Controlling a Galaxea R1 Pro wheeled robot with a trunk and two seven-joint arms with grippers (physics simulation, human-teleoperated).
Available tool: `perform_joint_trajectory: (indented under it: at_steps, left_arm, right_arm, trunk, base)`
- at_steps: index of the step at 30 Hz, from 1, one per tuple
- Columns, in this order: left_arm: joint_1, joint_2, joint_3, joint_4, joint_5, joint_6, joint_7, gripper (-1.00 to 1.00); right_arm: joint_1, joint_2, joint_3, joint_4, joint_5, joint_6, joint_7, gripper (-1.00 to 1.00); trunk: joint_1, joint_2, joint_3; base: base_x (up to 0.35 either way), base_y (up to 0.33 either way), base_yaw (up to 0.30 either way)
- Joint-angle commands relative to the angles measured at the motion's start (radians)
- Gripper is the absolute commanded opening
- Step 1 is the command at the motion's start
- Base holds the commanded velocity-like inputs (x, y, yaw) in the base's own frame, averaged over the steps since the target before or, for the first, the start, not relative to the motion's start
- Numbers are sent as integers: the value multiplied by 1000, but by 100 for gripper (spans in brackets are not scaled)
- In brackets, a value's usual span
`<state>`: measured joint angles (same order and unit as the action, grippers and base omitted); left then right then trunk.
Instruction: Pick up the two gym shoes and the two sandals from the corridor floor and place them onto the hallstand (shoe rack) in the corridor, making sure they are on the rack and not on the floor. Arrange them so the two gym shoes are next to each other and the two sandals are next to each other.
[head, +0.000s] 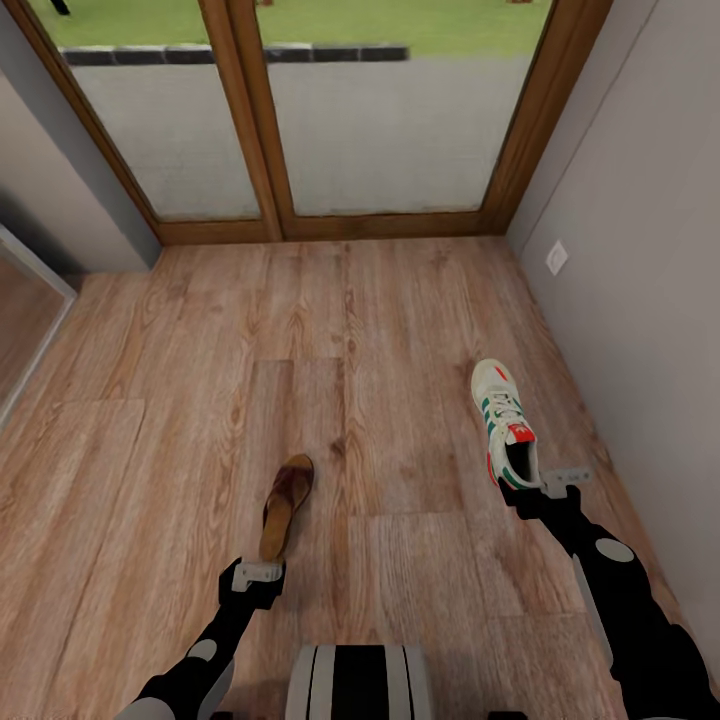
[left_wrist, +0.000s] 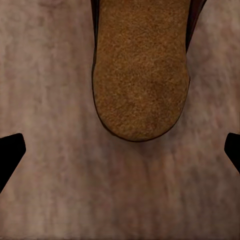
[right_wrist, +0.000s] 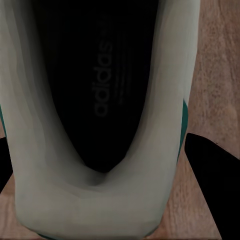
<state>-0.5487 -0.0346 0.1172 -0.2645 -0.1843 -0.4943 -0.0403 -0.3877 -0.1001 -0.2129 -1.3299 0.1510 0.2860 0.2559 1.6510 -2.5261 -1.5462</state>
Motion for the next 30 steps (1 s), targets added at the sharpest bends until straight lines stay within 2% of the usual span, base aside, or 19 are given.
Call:
perform_joint_trajectory:
  at_steps: [1,13,24,30]
  left_arm:
    - [0,-1,9,0,-7,-4,-4,100]
    - [0,-1,8,1,-7,-9,-4,100]
    - [0,-2,7,1,-7,-12,-4,100]
    - [0,-2,7,1,-7,-12,-4,100]
  right_arm:
    - [0,0,-2,-2,10,4,8,-100]
    - [0,0,-2,-2,10,4,8,-100]
    - [0,0,-2,-2,10,4,8,-100]
    - [0,0,-2,-2,10,4,8,-100]
  trunk:
    - [0,0,-5]
    - [6,-3,-51]
    - [6,-3,-51]
    - [6,-3,-51]
  base:
    - [0,0,0]
    - [0,0,0]
    - [7,0,0]
    - [204,0,0]
